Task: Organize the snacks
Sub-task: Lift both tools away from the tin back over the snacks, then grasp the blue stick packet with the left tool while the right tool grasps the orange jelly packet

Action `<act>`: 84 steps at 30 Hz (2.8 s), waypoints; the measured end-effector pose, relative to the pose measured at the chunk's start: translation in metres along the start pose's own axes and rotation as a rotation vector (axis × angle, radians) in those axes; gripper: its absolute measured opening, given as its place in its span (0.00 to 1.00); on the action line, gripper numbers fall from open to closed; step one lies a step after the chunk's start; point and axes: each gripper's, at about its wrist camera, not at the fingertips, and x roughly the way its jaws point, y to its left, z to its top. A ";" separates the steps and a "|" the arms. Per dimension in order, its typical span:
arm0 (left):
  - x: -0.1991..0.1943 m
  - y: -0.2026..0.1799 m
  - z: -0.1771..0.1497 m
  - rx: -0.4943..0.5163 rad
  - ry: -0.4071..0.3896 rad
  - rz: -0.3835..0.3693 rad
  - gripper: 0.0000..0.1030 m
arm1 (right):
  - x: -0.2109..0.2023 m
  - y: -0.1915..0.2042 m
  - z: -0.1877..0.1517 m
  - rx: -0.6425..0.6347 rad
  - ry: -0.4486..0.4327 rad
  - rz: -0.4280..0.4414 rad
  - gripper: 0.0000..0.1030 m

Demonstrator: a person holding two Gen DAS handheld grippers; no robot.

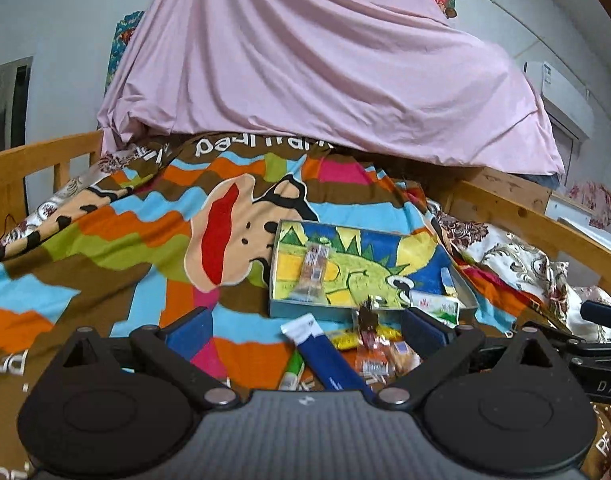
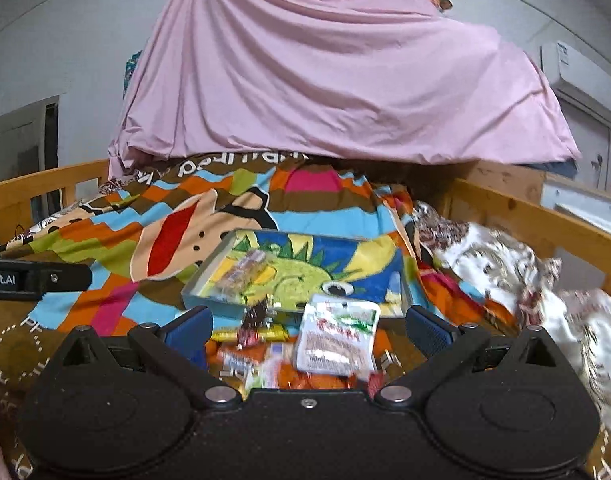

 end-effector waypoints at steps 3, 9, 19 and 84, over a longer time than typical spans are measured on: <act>-0.009 -0.001 -0.004 -0.003 0.004 0.009 0.99 | -0.008 -0.004 -0.006 0.004 0.010 -0.011 0.99; -0.018 -0.008 -0.013 0.024 0.036 0.022 0.99 | -0.018 -0.007 -0.011 0.014 0.023 -0.027 0.99; -0.021 -0.017 -0.021 0.075 0.069 0.043 0.99 | -0.021 -0.006 -0.015 0.003 0.031 -0.034 0.99; 0.197 -0.008 -0.034 -0.200 0.525 -0.137 0.51 | 0.167 -0.055 -0.047 0.480 0.434 0.112 0.55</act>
